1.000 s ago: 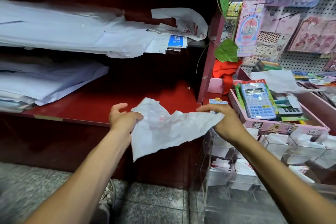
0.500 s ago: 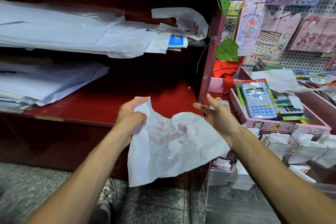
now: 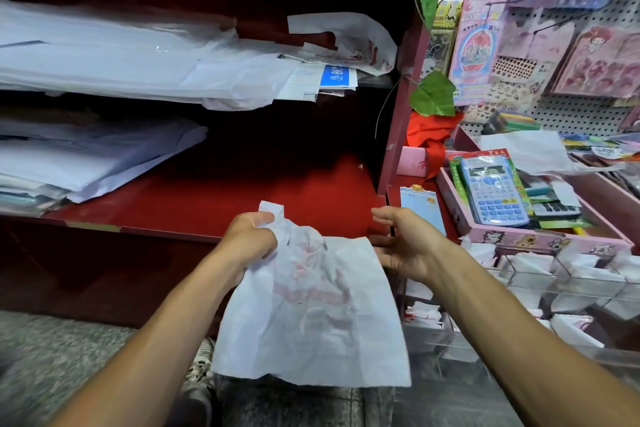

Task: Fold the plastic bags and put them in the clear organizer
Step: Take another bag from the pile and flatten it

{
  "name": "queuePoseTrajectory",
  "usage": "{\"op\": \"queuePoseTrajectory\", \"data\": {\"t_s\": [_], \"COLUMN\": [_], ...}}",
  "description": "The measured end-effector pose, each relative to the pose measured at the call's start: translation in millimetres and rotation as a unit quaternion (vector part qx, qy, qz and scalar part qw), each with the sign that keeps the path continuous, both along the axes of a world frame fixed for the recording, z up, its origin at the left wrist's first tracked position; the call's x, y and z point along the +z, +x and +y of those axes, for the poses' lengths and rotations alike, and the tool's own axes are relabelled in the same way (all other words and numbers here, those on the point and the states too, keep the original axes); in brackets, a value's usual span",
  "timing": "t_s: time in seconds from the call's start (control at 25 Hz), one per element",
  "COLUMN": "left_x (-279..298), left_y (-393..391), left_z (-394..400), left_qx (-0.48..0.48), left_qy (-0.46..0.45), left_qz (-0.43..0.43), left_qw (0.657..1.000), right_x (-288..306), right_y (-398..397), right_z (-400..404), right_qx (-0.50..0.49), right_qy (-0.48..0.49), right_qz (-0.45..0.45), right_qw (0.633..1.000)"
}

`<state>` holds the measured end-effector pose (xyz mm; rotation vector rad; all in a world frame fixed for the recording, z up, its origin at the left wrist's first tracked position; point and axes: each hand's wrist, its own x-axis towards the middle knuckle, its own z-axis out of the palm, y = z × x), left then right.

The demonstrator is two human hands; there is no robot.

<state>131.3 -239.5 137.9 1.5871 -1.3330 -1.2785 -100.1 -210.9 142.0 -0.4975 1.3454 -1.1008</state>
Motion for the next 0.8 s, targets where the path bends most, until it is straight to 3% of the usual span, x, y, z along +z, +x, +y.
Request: {"op": "queuePoseTrajectory", "data": {"t_s": [0.16,0.32,0.44,0.52,0.64,0.72,0.8], "left_x": [1,9,12,13,12,7,-2], "left_y": [3,3,4,4,6,8,9], "left_z": [-3,0,1,1,-1,-6,-8], "left_qx": [0.005,-0.033,-0.027,-0.011,0.033,0.048,0.048], "left_qy": [-0.034,-0.097,-0.108,-0.103,-0.099,-0.092,-0.070], "left_qz": [0.003,0.020,0.050,0.061,0.089,0.087,0.051], "left_qw": [0.999,0.994,0.993,0.993,0.991,0.991,0.995], "right_x": [4,1,0,1,13,13,4], "right_y": [9,9,12,12,5,1,1], "right_z": [5,5,5,3,3,2,1], "right_qx": [0.154,0.220,0.201,0.125,0.007,-0.007,0.003], "right_qy": [0.089,0.047,-0.042,-0.141,-0.285,-0.289,-0.206], "right_qz": [0.142,0.059,0.025,0.020,-0.001,0.010,0.073], "right_qw": [0.974,0.972,0.978,0.982,0.959,0.957,0.976]}}
